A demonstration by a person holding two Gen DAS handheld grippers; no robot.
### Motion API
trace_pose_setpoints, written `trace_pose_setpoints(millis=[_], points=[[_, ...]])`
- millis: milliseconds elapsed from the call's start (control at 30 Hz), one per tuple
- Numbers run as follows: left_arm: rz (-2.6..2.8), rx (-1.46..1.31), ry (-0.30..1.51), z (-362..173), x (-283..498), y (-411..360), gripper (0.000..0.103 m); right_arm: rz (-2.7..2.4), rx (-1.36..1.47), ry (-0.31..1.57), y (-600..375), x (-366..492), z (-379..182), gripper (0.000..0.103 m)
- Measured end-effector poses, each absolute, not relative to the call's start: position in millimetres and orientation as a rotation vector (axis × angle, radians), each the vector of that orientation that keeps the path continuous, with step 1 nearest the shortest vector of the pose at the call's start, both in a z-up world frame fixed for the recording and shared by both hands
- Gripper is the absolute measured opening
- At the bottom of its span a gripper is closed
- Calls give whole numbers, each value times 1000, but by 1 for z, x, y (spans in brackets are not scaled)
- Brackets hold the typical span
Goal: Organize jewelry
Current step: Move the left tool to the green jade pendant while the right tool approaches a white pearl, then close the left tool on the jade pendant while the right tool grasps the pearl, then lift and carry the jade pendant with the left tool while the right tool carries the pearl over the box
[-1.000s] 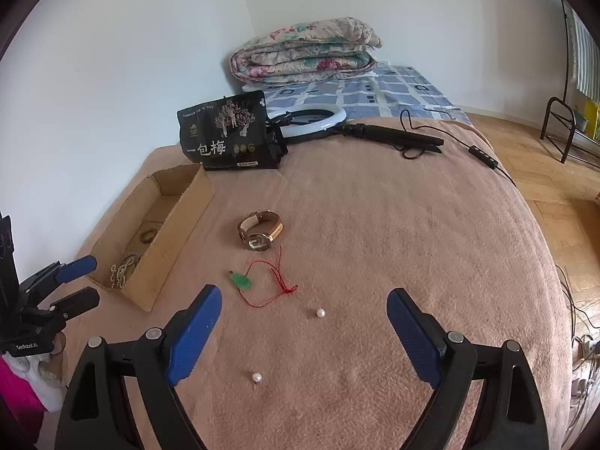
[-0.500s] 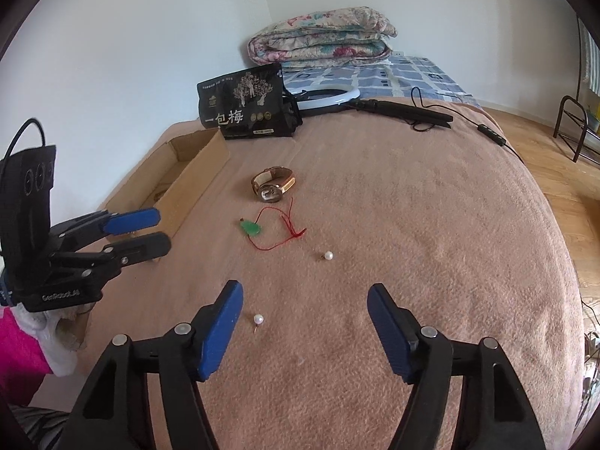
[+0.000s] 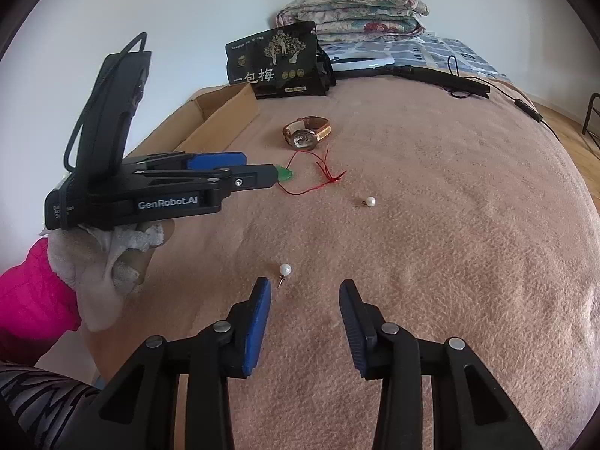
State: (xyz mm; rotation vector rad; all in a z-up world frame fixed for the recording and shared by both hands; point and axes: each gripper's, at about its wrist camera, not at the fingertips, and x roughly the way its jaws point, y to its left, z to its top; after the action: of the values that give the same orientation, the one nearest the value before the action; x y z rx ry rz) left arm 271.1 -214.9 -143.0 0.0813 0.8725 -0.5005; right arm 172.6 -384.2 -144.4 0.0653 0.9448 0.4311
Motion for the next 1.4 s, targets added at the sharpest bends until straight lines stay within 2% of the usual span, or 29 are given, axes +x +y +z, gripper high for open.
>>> trace_pose_setpoints(millis=[167,233,467,667,733,900,1033,1200,1233,1400], points=[[-488,91,881,-152,284,-218,57,450,63,945,-377,176,-148,39],[-488,91,888,-155,288,-219,52,454,59,949,-373,178,-151,39],[-498,110,899,-167,298,-221,52,461,46,960,-363,183,-158,39],[-506,143,894,-171,298,-225,43,461,46,967,-358,189,-161,38],[-505,139,896,-172,299,-224,36,463,45,968,-357,189,-162,37],[-509,118,899,-173,301,-221,33,461,11,970,-350,190,-166,36],[-511,111,898,-173,302,-220,33,452,-11,975,-344,193,-168,32],[-514,102,899,-172,302,-219,32,437,-44,982,-340,195,-171,14],[-514,101,900,-172,301,-218,32,436,-43,983,-340,195,-171,8],[-514,102,894,-165,293,-217,32,418,-1,974,-347,192,-168,6]])
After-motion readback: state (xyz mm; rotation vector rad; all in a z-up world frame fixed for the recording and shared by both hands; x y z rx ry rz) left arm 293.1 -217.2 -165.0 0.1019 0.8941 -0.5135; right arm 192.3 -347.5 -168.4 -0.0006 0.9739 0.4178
